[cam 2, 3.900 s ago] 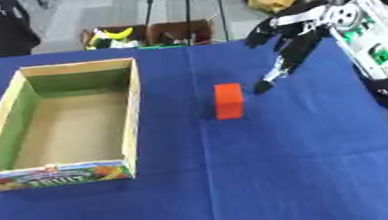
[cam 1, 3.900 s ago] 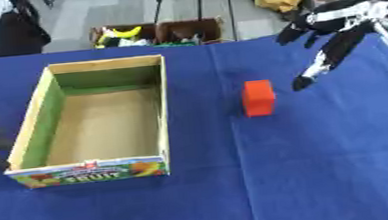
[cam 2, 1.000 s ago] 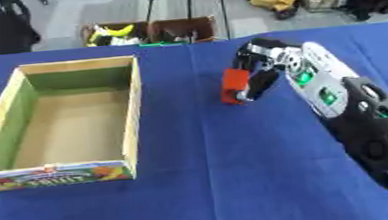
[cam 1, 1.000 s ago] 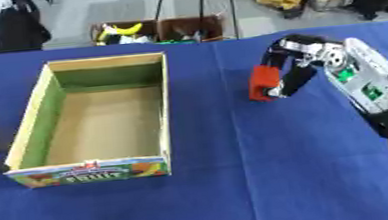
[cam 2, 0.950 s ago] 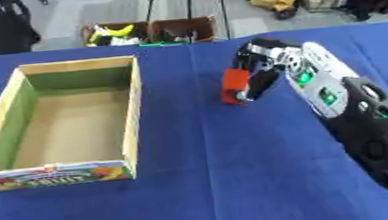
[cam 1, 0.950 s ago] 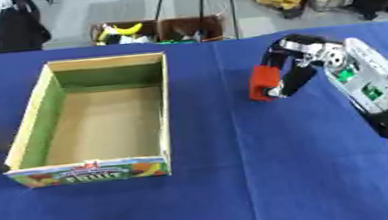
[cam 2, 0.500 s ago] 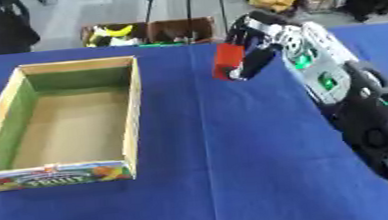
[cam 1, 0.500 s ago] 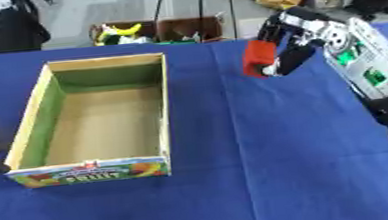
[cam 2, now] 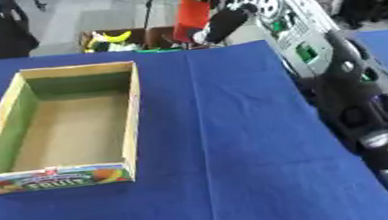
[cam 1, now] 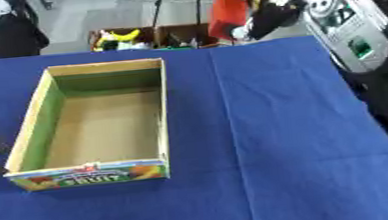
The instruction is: Pick up objects on the table and place them in the box.
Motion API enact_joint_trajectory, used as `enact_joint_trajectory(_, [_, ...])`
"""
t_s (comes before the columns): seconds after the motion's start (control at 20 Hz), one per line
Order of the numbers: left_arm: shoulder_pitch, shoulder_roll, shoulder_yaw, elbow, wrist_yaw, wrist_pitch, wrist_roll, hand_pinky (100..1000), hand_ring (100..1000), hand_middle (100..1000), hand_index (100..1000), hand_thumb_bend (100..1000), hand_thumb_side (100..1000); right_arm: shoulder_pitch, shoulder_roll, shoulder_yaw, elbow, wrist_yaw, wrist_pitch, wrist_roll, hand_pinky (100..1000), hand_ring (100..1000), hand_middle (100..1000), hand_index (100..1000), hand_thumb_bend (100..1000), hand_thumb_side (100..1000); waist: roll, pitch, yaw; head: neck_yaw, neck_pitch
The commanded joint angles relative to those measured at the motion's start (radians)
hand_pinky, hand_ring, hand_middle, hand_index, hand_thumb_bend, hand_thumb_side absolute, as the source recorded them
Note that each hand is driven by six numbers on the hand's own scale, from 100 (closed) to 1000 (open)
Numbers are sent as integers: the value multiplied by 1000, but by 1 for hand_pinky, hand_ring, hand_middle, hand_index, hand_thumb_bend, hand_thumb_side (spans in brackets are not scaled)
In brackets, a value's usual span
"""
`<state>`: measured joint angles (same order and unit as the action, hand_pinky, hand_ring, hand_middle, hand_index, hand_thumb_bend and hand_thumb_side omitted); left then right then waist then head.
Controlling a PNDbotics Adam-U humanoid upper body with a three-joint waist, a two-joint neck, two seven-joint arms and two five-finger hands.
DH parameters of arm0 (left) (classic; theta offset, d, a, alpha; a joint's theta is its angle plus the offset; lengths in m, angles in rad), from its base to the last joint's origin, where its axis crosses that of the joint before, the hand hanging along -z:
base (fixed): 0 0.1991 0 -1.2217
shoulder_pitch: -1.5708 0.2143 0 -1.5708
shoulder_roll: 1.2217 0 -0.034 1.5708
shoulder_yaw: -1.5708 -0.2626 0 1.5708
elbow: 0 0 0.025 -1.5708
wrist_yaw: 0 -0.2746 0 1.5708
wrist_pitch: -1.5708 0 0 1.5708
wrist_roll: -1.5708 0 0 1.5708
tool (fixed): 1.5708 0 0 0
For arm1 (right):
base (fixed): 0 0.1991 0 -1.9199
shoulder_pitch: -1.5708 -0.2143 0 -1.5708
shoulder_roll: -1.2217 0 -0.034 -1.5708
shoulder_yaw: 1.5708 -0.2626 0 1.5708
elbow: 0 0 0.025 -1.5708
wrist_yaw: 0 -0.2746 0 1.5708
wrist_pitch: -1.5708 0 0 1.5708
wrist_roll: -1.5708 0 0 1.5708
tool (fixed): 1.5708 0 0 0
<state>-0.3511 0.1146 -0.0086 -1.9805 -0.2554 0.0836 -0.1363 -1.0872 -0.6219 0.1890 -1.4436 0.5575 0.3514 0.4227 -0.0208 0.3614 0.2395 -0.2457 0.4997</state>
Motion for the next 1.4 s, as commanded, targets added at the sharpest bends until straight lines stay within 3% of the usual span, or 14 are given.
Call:
enact_joint_trajectory(0.05, [-4, 15, -3, -20, 1, -2, -6, 525, 650, 628, 801, 100, 1000, -50, 36, 2, -18, 11, 10, -4, 545, 682, 303, 307, 100, 100, 2, -28, 3, -10, -2])
enact_joint_trajectory(0.35, [-8, 12, -10, -20, 5, -4, -12, 526, 650, 628, 801, 100, 1000, -109, 144, 29, 10, 42, 10, -2, 546, 681, 302, 307, 100, 100, -7, -26, 22, -28, -5])
enact_joint_trajectory(0.75, [-18, 6, -15, -20, 8, -7, -18, 526, 650, 628, 800, 100, 1000, -123, 271, 51, 83, 115, 17, -5, 547, 685, 301, 307, 100, 100, -18, -17, 56, -49, -15])
enact_joint_trajectory(1.05, [-24, 0, -17, -20, 9, -10, -23, 525, 648, 626, 798, 100, 1000, -98, 374, 60, 159, 227, 32, -61, 547, 680, 300, 306, 100, 100, -24, -13, 76, -66, -20])
enact_joint_trajectory(1.15, [-29, -5, -10, -20, 5, -14, -30, 501, 611, 598, 767, 100, 1000, -85, 404, 57, 183, 282, 41, -103, 547, 676, 300, 308, 100, 100, -25, -10, 82, -71, -23])
enact_joint_trajectory(1.4, [-45, -20, 55, -20, 25, -22, 117, 463, 564, 549, 720, 100, 1000, -44, 462, 57, 227, 327, 54, -153, 545, 674, 294, 303, 100, 100, -25, -4, 98, -83, -24])
